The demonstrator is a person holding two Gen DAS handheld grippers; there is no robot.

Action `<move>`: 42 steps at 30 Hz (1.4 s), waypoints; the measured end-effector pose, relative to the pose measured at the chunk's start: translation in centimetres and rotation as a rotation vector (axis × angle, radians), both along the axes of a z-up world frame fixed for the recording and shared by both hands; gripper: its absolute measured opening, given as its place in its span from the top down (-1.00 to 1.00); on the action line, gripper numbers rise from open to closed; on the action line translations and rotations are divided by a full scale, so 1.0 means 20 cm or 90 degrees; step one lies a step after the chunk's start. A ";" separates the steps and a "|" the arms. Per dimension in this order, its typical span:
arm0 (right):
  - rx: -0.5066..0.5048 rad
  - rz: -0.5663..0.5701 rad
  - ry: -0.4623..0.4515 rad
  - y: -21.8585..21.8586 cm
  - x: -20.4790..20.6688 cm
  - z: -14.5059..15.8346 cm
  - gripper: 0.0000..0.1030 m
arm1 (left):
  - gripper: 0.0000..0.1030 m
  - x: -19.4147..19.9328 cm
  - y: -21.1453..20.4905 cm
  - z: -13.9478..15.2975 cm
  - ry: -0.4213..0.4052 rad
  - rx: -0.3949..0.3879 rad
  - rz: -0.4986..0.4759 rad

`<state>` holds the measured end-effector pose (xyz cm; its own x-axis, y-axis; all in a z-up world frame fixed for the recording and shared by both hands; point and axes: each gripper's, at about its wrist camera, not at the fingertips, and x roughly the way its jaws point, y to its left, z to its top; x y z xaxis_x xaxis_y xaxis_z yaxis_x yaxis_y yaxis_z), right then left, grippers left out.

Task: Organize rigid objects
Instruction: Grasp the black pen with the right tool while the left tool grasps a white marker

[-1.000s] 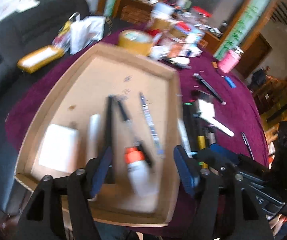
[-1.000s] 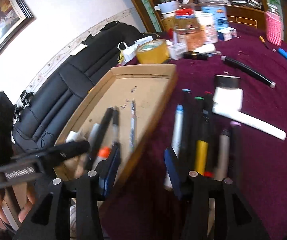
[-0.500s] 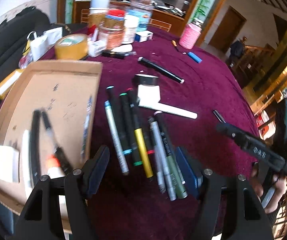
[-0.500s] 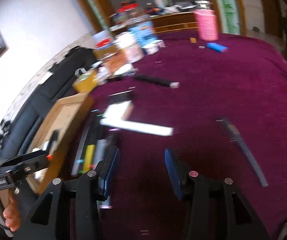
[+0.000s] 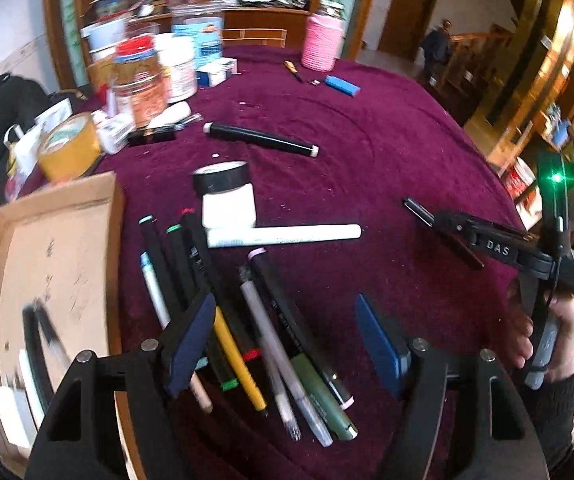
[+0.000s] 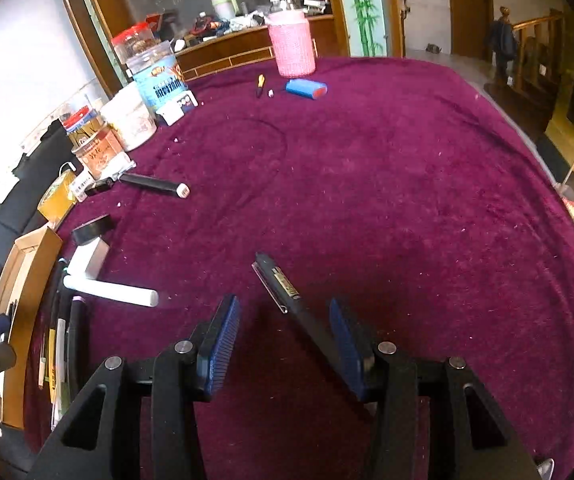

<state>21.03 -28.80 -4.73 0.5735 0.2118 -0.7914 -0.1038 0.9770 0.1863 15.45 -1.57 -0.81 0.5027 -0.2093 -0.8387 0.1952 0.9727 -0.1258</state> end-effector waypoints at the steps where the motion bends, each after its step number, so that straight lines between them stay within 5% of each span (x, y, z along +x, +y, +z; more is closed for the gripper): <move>1: 0.000 -0.006 0.002 -0.01 0.01 -0.01 0.03 | -0.39 0.02 -0.02 -0.01 0.008 0.005 -0.016; 9: -0.050 0.017 0.008 0.03 0.03 -0.08 0.05 | -0.38 0.20 -0.15 -0.11 0.033 0.064 -0.114; 16: -0.089 0.026 -0.008 0.09 -0.01 -0.09 0.75 | -0.38 0.33 -0.24 -0.20 0.036 0.134 -0.192; 20: -0.073 0.036 -0.005 0.10 -0.01 -0.09 0.82 | -0.38 0.39 -0.31 -0.25 0.033 0.190 -0.252; 25: -0.069 0.035 -0.004 0.10 -0.01 -0.09 0.82 | -0.05 0.43 -0.36 -0.33 0.047 0.271 -0.317; 28: -0.067 0.034 -0.004 0.10 -0.01 -0.09 0.81 | 0.24 0.46 -0.34 -0.33 0.056 0.266 -0.323; 42: -0.047 0.047 -0.001 0.11 -0.01 -0.10 0.81 | 0.49 0.44 -0.30 -0.33 0.097 0.250 -0.354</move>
